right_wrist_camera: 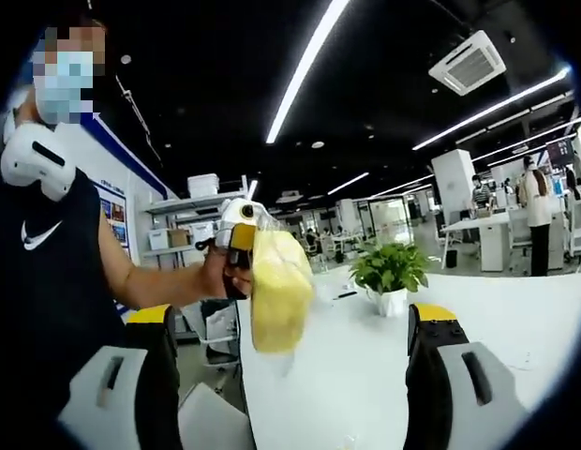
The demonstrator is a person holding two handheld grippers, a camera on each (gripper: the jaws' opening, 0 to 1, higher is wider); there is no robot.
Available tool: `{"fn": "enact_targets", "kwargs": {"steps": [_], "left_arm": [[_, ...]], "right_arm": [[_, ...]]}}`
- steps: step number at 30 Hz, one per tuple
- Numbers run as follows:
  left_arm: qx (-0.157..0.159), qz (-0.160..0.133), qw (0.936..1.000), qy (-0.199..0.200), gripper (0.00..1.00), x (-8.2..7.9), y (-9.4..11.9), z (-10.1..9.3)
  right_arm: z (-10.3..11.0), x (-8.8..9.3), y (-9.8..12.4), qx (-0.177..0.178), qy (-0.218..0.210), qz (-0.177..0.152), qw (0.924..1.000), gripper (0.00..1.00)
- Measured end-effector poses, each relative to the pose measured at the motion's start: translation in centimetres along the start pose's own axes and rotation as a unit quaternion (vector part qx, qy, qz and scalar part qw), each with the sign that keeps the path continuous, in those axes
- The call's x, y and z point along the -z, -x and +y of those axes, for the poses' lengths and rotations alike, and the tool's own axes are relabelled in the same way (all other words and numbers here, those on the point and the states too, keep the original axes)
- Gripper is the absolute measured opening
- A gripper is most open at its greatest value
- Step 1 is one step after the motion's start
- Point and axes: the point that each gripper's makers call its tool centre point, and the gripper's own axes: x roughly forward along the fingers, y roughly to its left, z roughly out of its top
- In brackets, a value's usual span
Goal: Compare the silicone blocks by pressing each to a similar depth, holding the contact briefly, and releasing to observe deformation and rebound differences across the visible hardness samples.
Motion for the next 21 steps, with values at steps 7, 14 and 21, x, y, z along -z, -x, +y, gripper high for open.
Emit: {"fn": "enact_targets", "kwargs": {"steps": [7,14,21], "left_arm": [[0.008,0.001,1.0,-0.003,0.0,0.0,0.0,-0.6],[0.011,-0.004,0.9999,-0.002,0.0,-0.1,0.1,-0.9],[0.015,-0.008,0.9999,-0.003,0.0,-0.2,-0.1,-1.3]], "right_arm": [[0.4,-0.5,-0.9,-0.013,0.003,-0.006,0.9999,0.89],[0.9,-0.1,-1.6,-0.031,-0.01,-0.002,0.9995,0.78],[1.3,0.2,-2.4,-0.039,-0.023,-0.003,0.9989,0.71]]}}
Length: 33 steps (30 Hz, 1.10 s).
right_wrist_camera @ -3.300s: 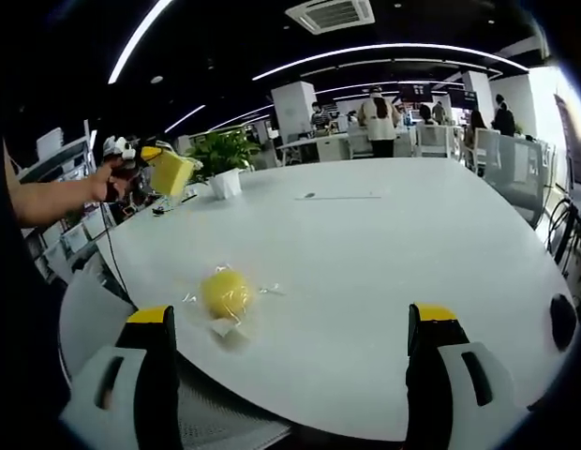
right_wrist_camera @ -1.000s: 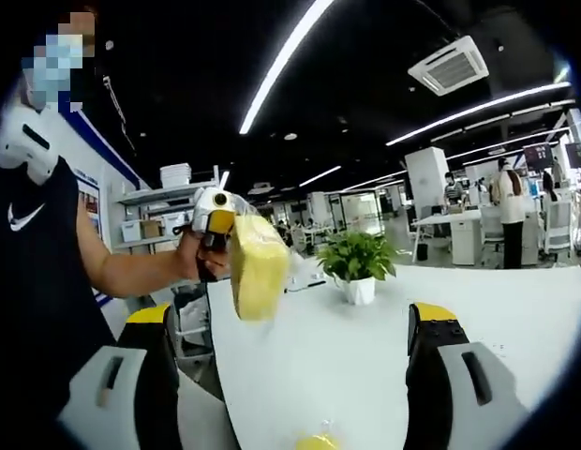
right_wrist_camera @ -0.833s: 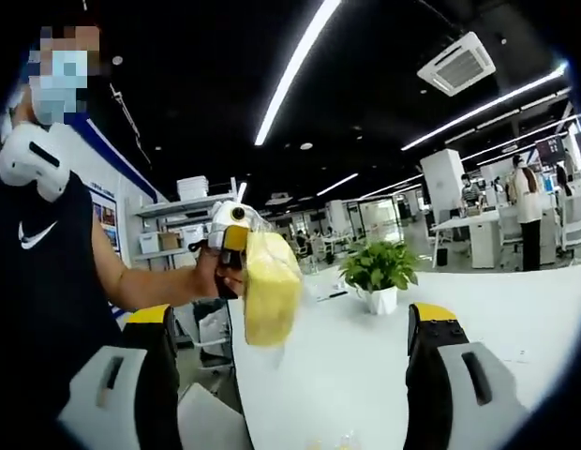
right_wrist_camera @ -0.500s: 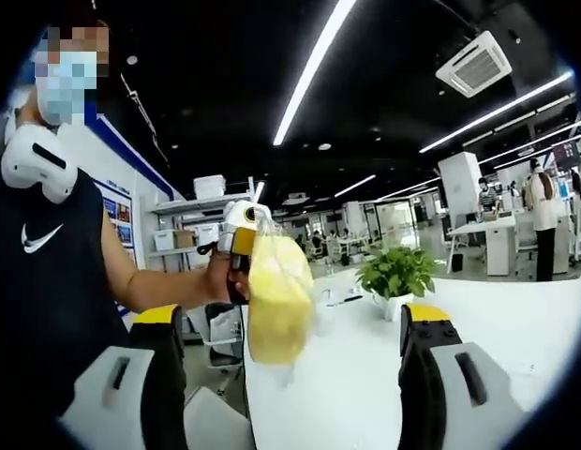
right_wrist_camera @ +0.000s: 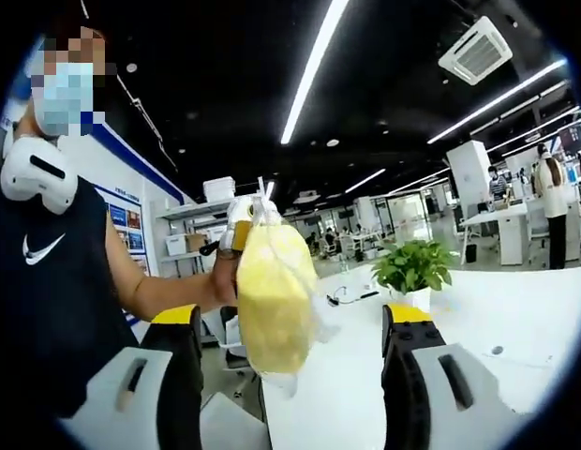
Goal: Compare the silicone blocks by pressing each to a similar depth, holding the contact briefly, and releasing to observe deformation and rebound differences across the visible hardness samples.
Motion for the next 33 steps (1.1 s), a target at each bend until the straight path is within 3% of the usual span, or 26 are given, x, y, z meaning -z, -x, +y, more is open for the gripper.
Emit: {"fn": "enact_targets", "kwargs": {"steps": [4,6,11,23,33], "left_arm": [[0.002,0.002,1.0,0.002,0.0,0.2,0.0,-0.1],[0.001,0.002,1.0,0.002,0.0,0.2,0.0,-0.1],[0.001,-0.002,1.0,0.004,0.0,0.1,0.0,0.0],[-0.001,-0.006,1.0,0.004,0.0,0.1,0.4,0.1],[-0.005,-0.013,0.9999,0.003,0.0,-0.4,0.8,0.3]], "right_arm": [[0.2,-0.4,-0.3,-0.002,0.01,-0.012,0.9999,0.71],[0.5,0.1,-0.4,-0.01,-0.009,0.004,0.9999,0.66],[0.7,0.7,-0.8,-0.014,-0.001,0.017,0.9998,0.51],[0.2,0.1,-1.1,-0.013,-0.006,-0.006,0.9999,0.35],[0.1,-0.4,-1.3,-0.011,0.002,-0.012,0.9999,0.27]]}}
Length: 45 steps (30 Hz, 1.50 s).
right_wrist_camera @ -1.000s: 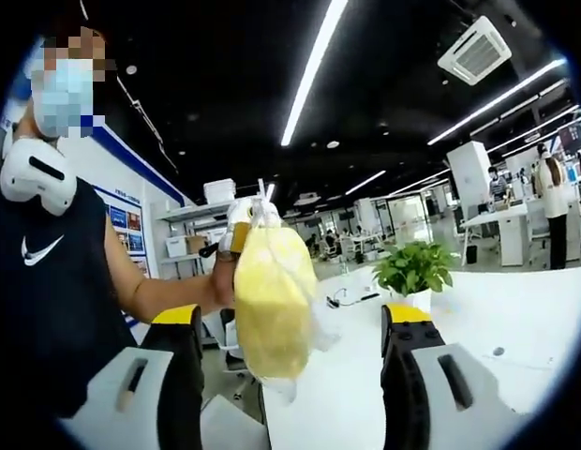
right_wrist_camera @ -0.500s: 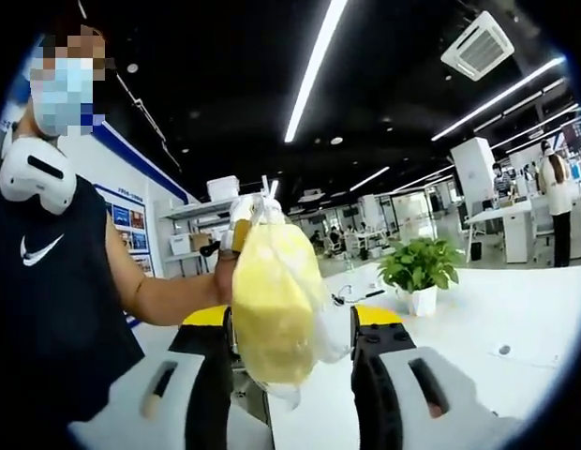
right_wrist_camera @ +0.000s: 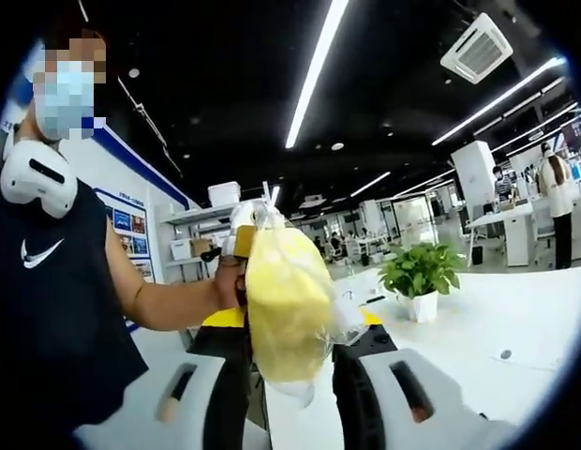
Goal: Compare the silicone blocks by pressing each to a similar depth, holding the contact briefly, and releasing to observe deformation and rebound differences across the visible hardness samples.
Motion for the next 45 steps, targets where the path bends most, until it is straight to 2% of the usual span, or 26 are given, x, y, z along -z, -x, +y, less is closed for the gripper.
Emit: {"fn": "enact_targets", "kwargs": {"steps": [19,22,23,24,27,34,37,39,41,45], "left_arm": [[-0.019,0.006,0.9997,-0.014,0.0,0.3,0.4,0.4],[-0.019,0.007,0.9997,-0.015,0.0,0.5,0.5,0.3],[-0.019,0.008,0.9997,-0.015,0.0,0.5,0.5,0.3],[-0.019,0.01,0.9996,-0.016,0.0,0.6,0.5,0.3],[-0.02,0.014,0.9995,-0.02,0.0,0.7,0.5,0.3],[-0.03,0.028,0.9984,-0.039,0.0,1.0,0.6,0.4],[-0.037,0.034,0.9975,-0.049,0.0,1.2,0.8,0.6],[-0.042,0.039,0.9968,-0.056,0.0,1.4,0.8,0.8],[-0.044,0.041,0.9964,-0.06,0.0,1.5,0.8,0.8],[-0.056,0.05,0.9945,-0.073,0.0,2.0,0.8,1.3]], "right_arm": [[0.1,0.5,-0.1,0.005,-0.004,0.023,0.9997,0.22],[0.5,0.8,-0.1,0.0,-0.024,0.028,0.9993,0.2],[0.4,0.8,0.0,0.004,-0.021,0.028,0.9994,0.19],[0.0,0.7,0.0,0.015,0.0,0.029,0.9995,0.18],[0.2,0.8,0.0,0.013,-0.01,0.033,0.9993,0.14],[0.1,1.1,0.0,0.014,-0.015,0.046,0.9987,0.08],[-0.1,1.3,0.0,0.023,-0.03,0.057,0.9977,0.06],[-0.4,1.4,0.0,0.032,-0.007,0.061,0.9976,0.04],[-0.3,1.6,0.1,0.024,-0.027,0.065,0.9972,0.03],[-0.7,2.1,0.3,0.033,-0.021,0.074,0.9965,0.01]]}}
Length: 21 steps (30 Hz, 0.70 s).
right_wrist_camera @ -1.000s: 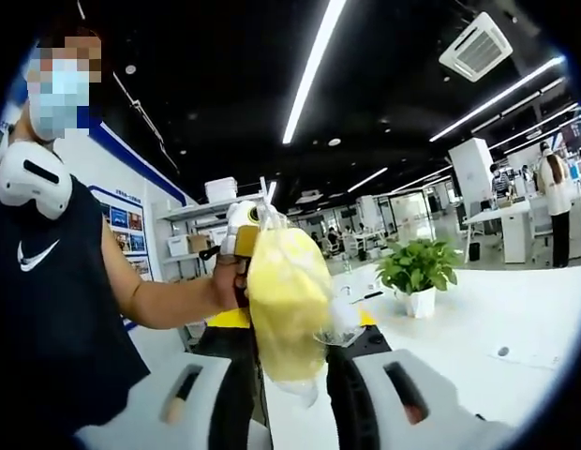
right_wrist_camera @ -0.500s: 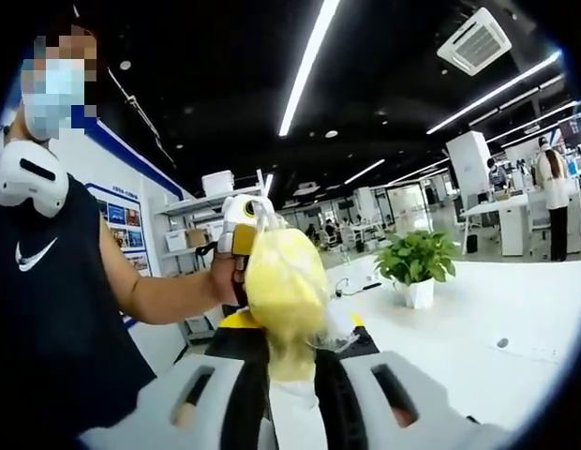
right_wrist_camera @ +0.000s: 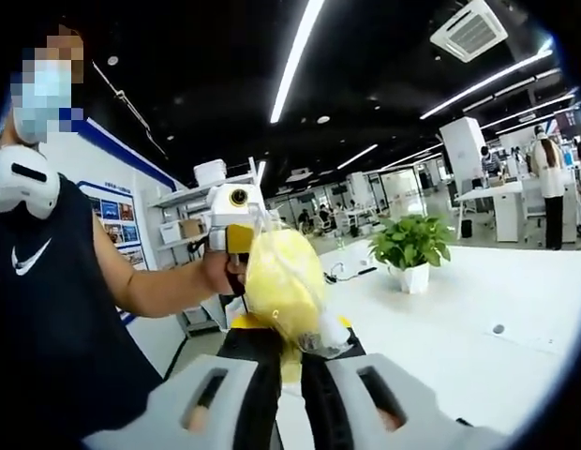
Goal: Compare the silicone blocks by pressing each to a similar depth, holding the contact briefly, and releasing to observe deformation and rebound differences across the visible hardness samples.
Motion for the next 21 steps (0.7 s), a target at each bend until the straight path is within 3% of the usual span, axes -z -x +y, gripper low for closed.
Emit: {"fn": "enact_targets", "kwargs": {"steps": [10,21], "left_arm": [[-0.018,0.006,0.9995,-0.026,0.0,0.43,-0.29,0.49],[-0.013,0.007,0.9998,-0.011,0.0,0.54,-0.02,0.41]], "right_arm": [[-0.43,0.35,0.31,0.009,-0.001,0.014,0.9999,0.0],[-0.16,0.56,0.2,0.002,-0.004,0.02,0.9998,0.0]]}}
